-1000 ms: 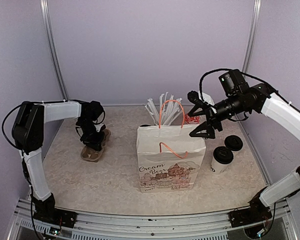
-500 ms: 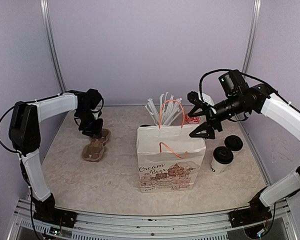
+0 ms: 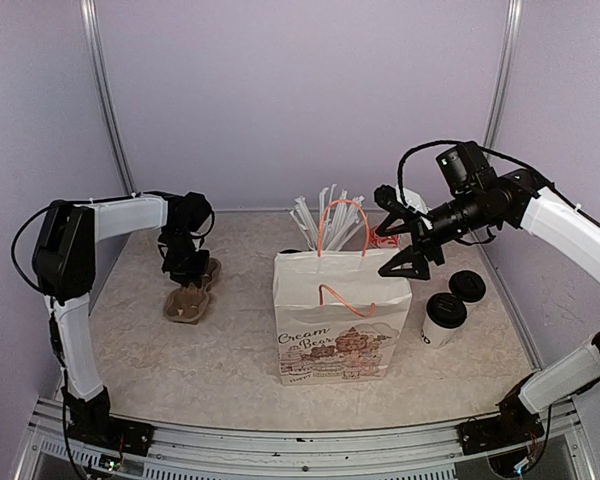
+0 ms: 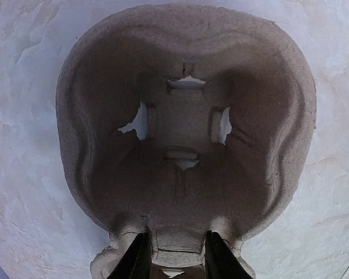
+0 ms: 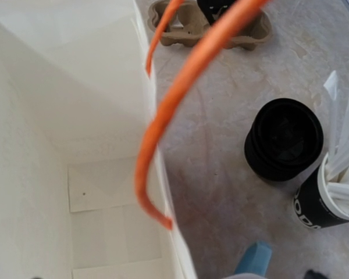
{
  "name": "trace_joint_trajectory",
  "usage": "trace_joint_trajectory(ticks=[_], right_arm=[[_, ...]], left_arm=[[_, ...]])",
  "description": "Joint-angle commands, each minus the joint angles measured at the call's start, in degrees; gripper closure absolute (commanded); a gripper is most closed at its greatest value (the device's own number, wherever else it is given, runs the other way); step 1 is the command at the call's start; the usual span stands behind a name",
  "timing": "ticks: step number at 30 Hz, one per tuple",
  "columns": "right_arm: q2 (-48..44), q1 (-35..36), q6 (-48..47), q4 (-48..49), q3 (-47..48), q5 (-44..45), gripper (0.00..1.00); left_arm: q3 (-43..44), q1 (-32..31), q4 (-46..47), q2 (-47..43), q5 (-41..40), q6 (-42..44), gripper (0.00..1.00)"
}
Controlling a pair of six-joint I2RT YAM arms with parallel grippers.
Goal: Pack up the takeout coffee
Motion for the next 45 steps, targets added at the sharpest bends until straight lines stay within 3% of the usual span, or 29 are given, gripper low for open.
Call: trace_joint_trajectory(ticks=[1,7,12,14,16,18,32,45], right_arm=[[-0.8,0.4,0.0,1.0,-0.5,-0.3,0.14],[-0.9,0.4,0.1,1.0,-0.6,-0.3,0.14],[-1.0,0.4,0.1,0.9,-0.2,-0.4,0.14],[-0.9,0.4,0.1,0.7,-0.2,-0.5,0.14],[-0.8,0.4,0.1,0.9,-0.2,-0.6,0.14],[-0.6,0.4,0.1,0.9,-0.1,-0.6,0.14],[0.5,0.4,0.1,0.5,0.7,-0.8,0.14],[1.3,0.4,0.0,0.5,0.7,-0.7,0.14]], left_arm=[[-0.8,-0.4,-0.2,1.0,0.2,-0.8,0.72],[-1.2,-0.5,-0.4,1.8,0.7,-0.6,0.83],[-0.7,-0.4,-1.9,-1.0,0.0,-0.9,0.85],[-0.7,-0.3,-2.4,-2.7,-0.3,-1.2,0.82],[-1.0,-0.3,-3.2,-4.2,-1.3,-1.4,0.67],[-2.0,-0.3,-3.5,-4.5,-1.5,-1.4,0.62],[-4.3,0.9,0.6,-0.4,1.9,-0.8,0.66],[-2.4,1.3,0.5,-0.2,0.8,-1.1,0.63]])
